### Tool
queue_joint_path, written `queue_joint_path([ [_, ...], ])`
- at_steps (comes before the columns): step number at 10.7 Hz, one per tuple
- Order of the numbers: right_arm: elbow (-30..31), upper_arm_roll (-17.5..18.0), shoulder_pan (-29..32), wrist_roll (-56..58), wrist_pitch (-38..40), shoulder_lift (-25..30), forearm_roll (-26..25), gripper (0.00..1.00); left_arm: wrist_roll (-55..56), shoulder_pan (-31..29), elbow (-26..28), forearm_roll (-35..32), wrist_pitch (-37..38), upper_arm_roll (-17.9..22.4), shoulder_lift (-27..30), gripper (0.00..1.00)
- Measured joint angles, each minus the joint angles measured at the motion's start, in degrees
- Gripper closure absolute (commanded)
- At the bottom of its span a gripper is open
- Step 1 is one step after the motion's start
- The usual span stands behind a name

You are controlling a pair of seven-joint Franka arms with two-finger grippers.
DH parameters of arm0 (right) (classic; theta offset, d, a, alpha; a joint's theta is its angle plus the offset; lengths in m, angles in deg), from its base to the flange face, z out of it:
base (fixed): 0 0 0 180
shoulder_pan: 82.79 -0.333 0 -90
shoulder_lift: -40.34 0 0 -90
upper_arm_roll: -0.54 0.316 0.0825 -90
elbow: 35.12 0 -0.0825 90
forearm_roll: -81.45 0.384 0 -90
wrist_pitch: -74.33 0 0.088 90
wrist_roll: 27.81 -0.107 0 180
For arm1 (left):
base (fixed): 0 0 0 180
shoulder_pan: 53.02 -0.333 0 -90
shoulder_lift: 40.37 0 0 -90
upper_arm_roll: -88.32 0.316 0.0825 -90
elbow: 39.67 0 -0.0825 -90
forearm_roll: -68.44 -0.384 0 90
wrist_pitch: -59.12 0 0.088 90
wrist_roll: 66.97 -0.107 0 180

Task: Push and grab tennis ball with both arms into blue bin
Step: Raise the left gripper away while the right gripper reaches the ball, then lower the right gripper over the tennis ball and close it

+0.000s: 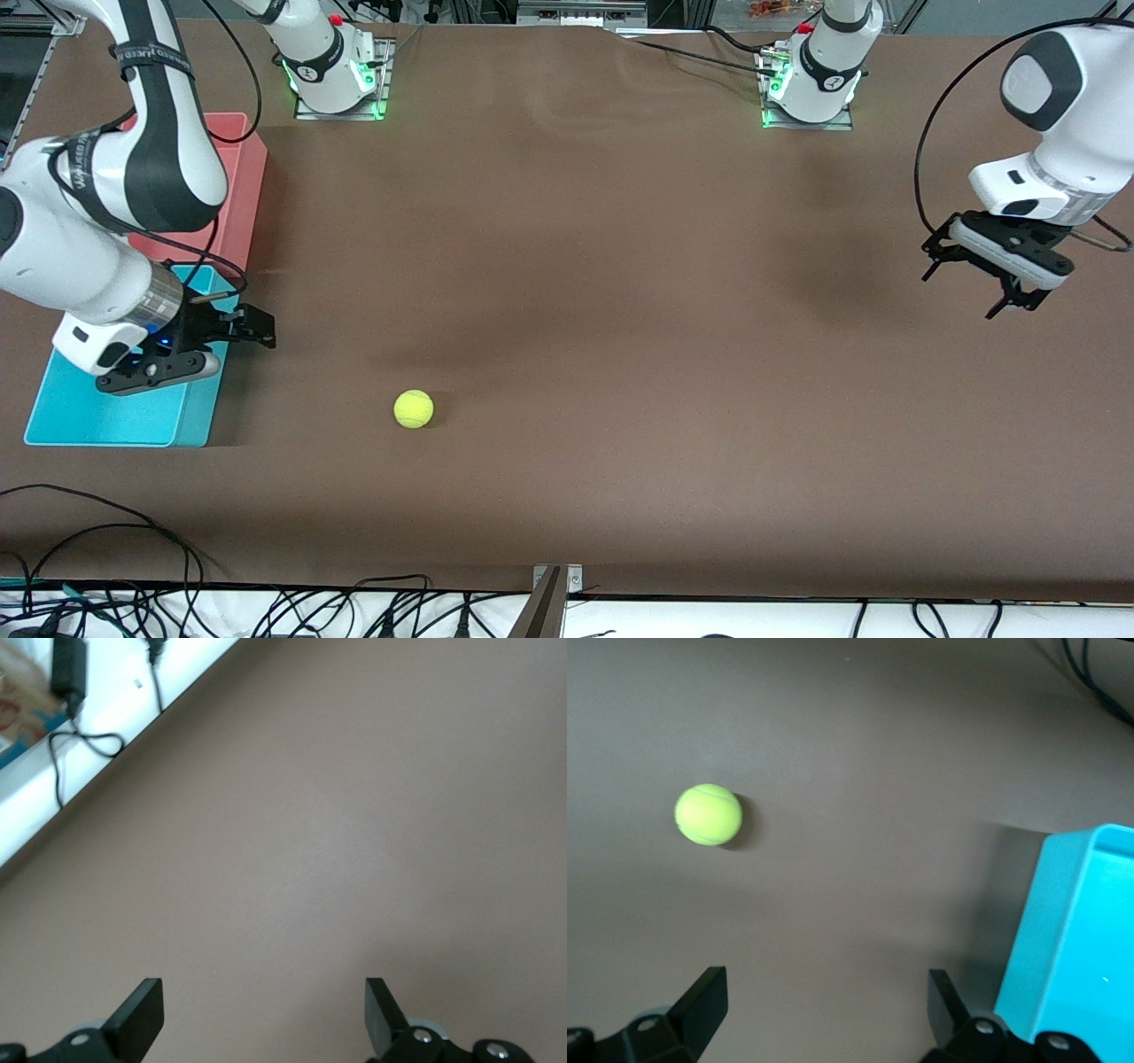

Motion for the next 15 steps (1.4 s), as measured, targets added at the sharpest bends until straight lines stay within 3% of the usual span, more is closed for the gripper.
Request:
queue_joint_path([
  [4, 0.05, 0.45, -0.03, 3.16, -4.41, -2.90, 4.11, 0.00, 11.96, 0.23, -2.82, -1.14, 11.05, 1.13, 2.85, 0.00],
  [12, -2.16, 2.83, -0.08, 4.21, -12.33, -11.08, 5.25, 0.00, 43.73, 3.27, -21.38, -2.71, 39.42, -1.02, 3.58, 0.00],
  [15, -5.22, 3.91, -0.08, 4.21, -12.74, -14.14, 5.29, 0.00, 49.96, 3.43, -27.37, -2.73, 46.49, -1.94, 1.75, 0.00],
])
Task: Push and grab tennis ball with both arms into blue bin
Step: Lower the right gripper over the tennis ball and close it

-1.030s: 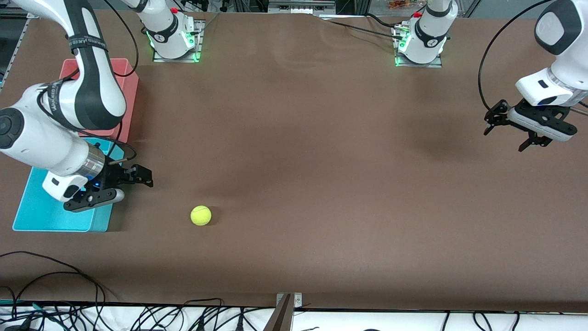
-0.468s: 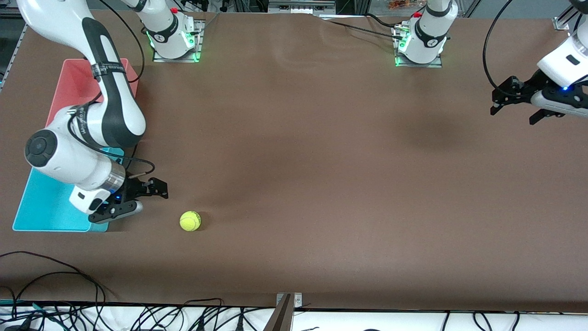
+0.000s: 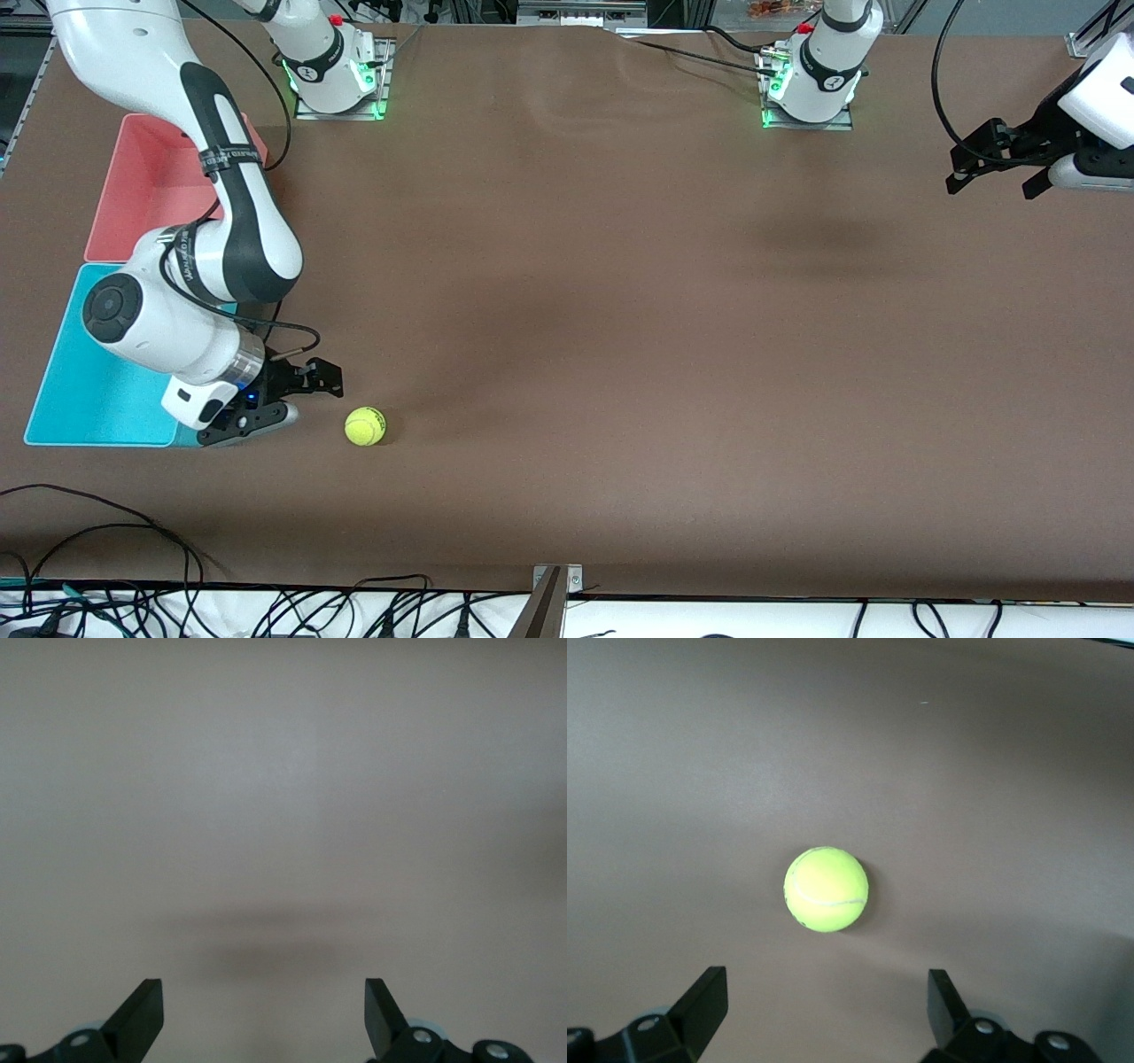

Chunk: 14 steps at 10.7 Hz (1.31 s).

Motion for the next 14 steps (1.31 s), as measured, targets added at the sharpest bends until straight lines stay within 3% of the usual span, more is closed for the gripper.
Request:
queue_joint_path([
  [4, -3.96, 0.21, 0.00, 7.31, -0.66, -5.24, 1.54, 0.00, 8.31, -0.25, -6.62, 0.00, 4.20, -0.13, -4.47, 0.00],
  [8, -6.35, 0.60, -0.38, 14.76, -3.68, -10.58, 1.97, 0.00, 14.92, 0.13, -9.55, 0.00, 4.51, -2.57, -8.98, 0.00],
  [14, -6.53, 2.22, -1.80, 19.21, -8.40, -13.88, 1.97, 0.00, 4.90, 3.49, -9.98, 0.00, 4.61, 4.04, -9.40, 0.00],
])
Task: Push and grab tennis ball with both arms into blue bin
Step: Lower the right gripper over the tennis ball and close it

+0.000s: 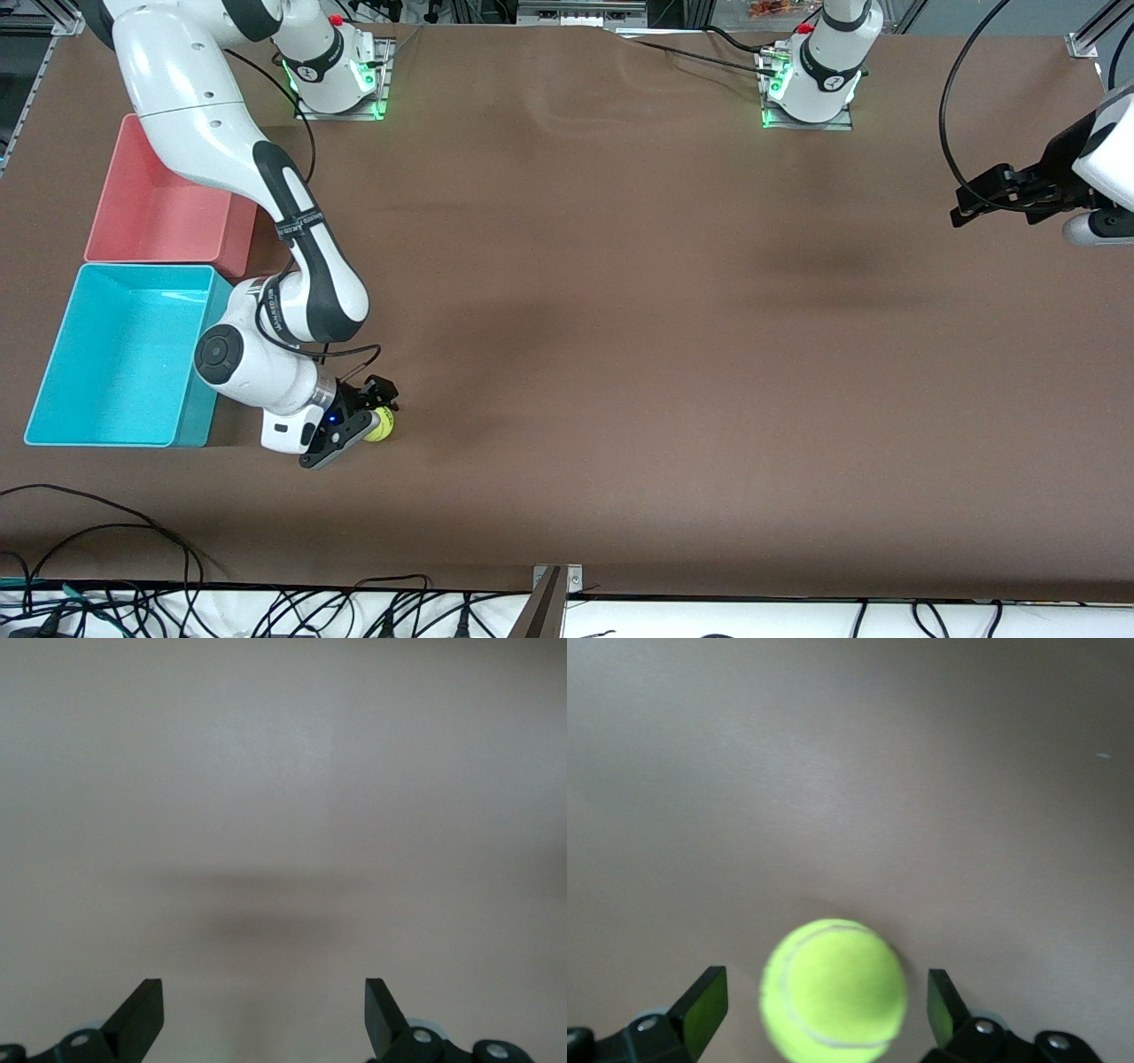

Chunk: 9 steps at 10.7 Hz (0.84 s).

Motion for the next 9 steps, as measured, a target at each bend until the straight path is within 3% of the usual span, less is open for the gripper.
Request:
queue_joint_path([
  [3, -0.08, 0.00, 0.97, 2.93, -1.46, -1.10, 0.00, 0.00, -2.81, 0.00, 0.00, 0.00, -0.04, 0.31, -0.12, 0.00],
  [4, -0.08, 0.06, 0.94, 2.93, -1.74, -1.33, 0.02, 0.05, -3.04, 0.00, -0.05, 0.00, -0.06, 0.30, -0.18, 0.00],
  [5, -0.09, 0.08, 0.83, 2.91, -2.03, -1.50, 0.46, 0.28, -3.06, 0.01, -0.12, 0.00, -0.06, 0.29, -0.21, 0.00],
  [6, -0.09, 0.08, 0.66, 2.91, -2.57, -1.68, 0.84, 0.41, -3.06, 0.05, -0.14, 0.00, -0.06, 0.23, -0.23, 0.00],
  [9, -0.15, 0.09, 0.32, 3.01, -3.48, -2.13, 0.88, 0.70, -3.05, 0.23, -0.22, -0.02, -0.01, 0.18, -0.24, 0.00],
])
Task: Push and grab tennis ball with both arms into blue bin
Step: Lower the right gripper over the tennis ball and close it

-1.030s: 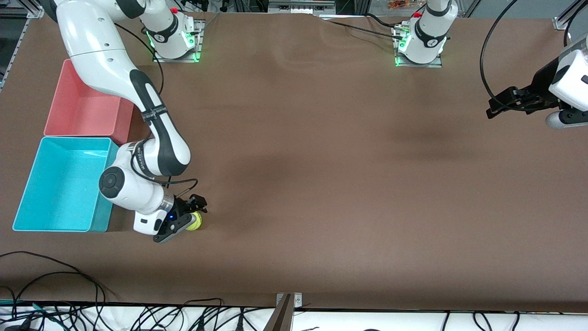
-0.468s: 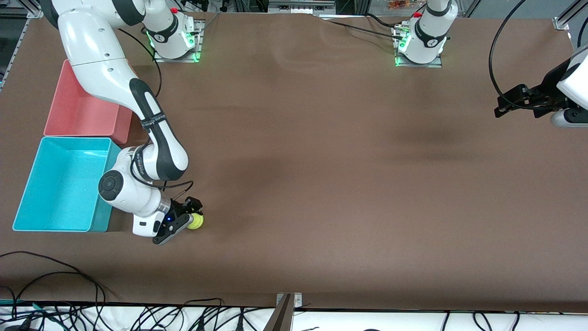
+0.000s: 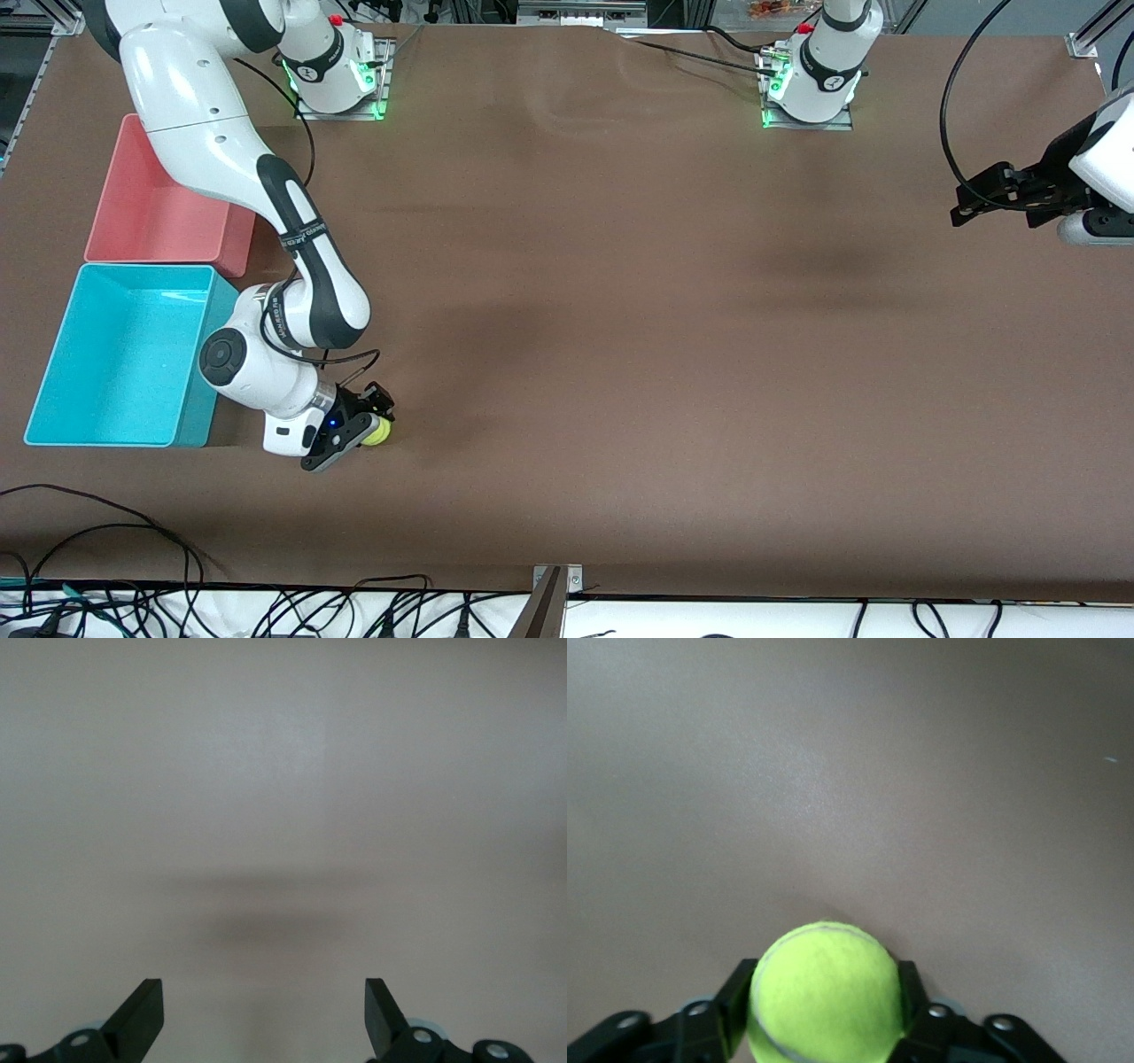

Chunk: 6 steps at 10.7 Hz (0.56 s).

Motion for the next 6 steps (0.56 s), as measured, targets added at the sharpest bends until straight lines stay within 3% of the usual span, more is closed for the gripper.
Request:
queue_joint_path([
  [4, -1.19, -0.01, -0.97, -0.07, 0.50, 0.40, 0.07, 0.68, 0.00, 0.24, -2.20, -0.01, 1.37, 0.10, 0.00, 0.00],
  [6, -1.79, -0.61, -0.27, -0.21, 5.10, 2.67, 0.08, 0.67, 0.00, 0.67, -2.63, -0.01, 1.63, -0.04, 0.00, 0.00],
])
